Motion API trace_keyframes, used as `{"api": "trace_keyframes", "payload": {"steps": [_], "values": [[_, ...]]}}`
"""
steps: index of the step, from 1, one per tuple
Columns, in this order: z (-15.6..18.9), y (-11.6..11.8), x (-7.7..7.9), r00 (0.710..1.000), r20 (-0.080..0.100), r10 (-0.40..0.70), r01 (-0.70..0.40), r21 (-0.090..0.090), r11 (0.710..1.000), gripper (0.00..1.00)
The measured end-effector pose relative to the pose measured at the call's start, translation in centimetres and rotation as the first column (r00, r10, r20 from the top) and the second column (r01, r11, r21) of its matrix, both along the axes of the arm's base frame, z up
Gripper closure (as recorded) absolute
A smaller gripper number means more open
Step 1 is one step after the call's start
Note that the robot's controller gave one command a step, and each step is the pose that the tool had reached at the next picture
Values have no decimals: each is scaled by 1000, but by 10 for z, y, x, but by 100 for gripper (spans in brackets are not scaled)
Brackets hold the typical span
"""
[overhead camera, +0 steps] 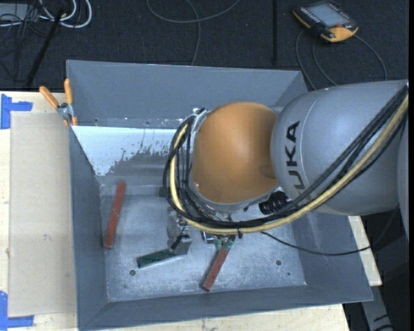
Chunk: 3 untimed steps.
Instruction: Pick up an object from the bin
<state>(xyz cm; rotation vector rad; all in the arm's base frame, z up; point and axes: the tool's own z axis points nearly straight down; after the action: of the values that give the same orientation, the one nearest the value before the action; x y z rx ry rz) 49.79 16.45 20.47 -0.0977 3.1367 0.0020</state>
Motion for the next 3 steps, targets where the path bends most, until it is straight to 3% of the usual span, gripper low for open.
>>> {"api": "trace_keyframes", "payload": {"steps": [1, 2, 3], "values": [[18, -7, 1, 1000, -3, -24, 24, -1, 1000, 0], [18, -7, 1, 1000, -3, -26, 26, -1, 1000, 0], [-11, -4, 2, 999, 1, 55, -55, -1, 999, 0]]}}
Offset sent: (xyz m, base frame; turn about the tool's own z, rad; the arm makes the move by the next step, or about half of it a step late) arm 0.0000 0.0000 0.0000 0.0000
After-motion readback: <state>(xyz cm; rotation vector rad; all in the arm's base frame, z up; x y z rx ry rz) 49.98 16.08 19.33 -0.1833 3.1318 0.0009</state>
